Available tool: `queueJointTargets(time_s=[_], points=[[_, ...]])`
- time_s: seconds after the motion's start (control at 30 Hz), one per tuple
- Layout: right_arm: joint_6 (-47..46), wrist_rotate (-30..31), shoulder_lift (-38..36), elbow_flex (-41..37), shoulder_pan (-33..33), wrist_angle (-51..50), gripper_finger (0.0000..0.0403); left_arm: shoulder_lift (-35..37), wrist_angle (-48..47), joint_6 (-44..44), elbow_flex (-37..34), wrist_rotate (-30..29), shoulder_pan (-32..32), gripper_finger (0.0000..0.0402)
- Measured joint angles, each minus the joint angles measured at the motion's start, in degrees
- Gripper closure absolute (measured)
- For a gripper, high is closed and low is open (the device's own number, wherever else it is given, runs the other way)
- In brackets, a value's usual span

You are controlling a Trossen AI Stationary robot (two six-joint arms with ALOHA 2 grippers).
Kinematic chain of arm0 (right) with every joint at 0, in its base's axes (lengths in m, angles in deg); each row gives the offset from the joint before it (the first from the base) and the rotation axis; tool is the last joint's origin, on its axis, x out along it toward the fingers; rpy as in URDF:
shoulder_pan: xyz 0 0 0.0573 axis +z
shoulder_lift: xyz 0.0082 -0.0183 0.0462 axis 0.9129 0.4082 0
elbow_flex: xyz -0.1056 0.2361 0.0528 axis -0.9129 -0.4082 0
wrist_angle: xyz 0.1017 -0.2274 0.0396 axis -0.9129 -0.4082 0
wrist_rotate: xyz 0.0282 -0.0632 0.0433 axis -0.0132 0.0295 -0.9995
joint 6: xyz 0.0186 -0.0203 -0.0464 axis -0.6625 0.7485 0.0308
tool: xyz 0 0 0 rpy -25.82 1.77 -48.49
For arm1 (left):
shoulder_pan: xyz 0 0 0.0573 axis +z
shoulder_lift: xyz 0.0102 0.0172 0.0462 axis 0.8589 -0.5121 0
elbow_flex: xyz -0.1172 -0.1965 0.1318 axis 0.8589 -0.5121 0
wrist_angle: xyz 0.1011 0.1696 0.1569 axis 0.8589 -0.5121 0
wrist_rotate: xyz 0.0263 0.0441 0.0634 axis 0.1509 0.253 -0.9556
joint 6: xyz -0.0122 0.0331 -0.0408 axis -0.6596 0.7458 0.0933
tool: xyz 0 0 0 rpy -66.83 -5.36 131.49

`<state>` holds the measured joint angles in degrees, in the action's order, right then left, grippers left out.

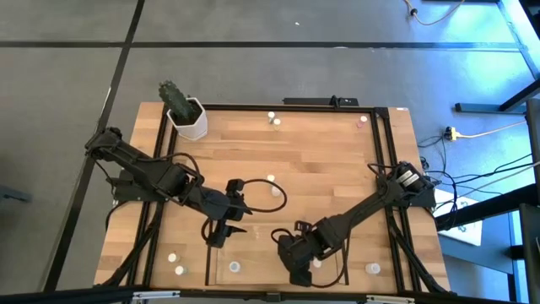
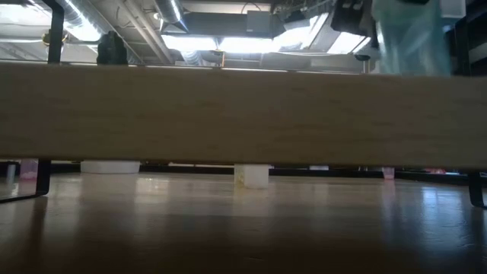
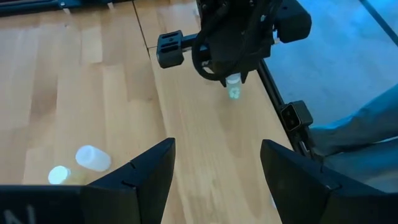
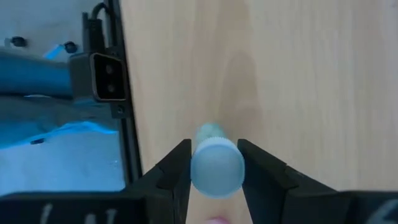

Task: Pick and place medicine bottles onto shelf by color
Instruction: Put the right blue pill bottle on the shelf

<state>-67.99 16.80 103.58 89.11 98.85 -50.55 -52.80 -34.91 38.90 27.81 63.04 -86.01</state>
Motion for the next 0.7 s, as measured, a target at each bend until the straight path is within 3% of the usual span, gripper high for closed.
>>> queueJointTargets(time_s=[0.7], points=[[0.96, 0.4, 0.0, 0.0, -0.01, -0.64, 0.0275, 0.04, -0.02, 0.18, 0.0, 0.02, 0.04, 0.0171]])
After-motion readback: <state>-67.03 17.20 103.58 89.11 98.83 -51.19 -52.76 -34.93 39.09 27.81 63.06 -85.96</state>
